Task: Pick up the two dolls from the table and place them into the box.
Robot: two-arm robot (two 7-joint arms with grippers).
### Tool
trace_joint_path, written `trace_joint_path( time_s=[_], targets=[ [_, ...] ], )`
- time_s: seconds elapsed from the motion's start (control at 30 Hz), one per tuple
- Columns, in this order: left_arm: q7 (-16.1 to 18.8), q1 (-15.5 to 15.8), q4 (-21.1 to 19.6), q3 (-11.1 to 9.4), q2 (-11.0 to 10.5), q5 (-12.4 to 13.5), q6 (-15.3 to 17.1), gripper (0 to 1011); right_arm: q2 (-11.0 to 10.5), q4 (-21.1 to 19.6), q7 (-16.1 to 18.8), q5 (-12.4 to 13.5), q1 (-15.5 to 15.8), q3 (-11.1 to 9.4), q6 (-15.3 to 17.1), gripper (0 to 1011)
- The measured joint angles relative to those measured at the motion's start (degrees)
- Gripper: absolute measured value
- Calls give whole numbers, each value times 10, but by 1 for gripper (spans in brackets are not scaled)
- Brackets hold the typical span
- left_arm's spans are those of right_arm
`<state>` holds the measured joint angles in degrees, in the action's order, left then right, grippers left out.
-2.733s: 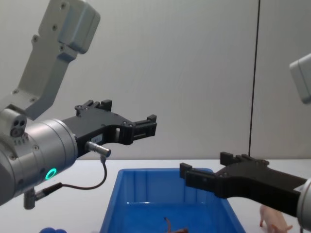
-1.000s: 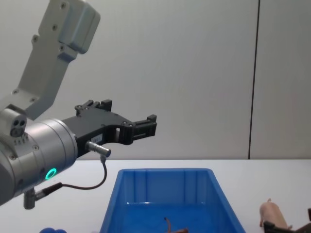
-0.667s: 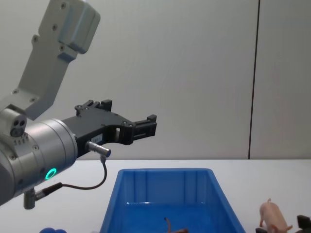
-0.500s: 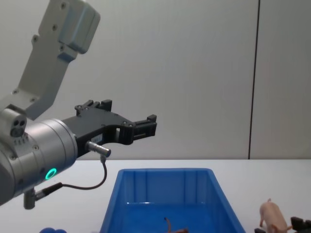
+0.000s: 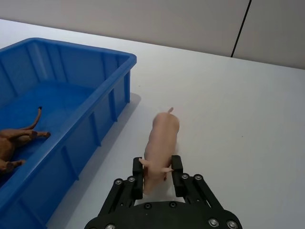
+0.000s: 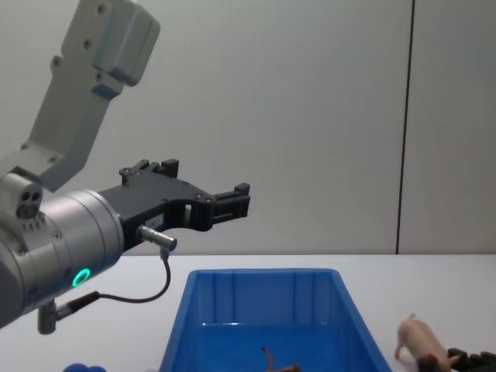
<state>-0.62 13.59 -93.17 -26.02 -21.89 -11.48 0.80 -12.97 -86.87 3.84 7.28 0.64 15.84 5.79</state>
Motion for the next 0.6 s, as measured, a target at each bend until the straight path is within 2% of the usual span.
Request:
trace_joint_path(
  time_s=[0.03,0.1,0.6],
  targets=[
    [0,0,0,0,0,0,0,1001,0,0,-2,-1,0,0,-1,340],
    [0,0,0,0,0,0,0,1001,0,0,-3,-2,1,0,-2,315],
    [0,0,0,0,0,0,0,1001,-1,-25,-11,-10,8,-3,-19,315]
  ],
)
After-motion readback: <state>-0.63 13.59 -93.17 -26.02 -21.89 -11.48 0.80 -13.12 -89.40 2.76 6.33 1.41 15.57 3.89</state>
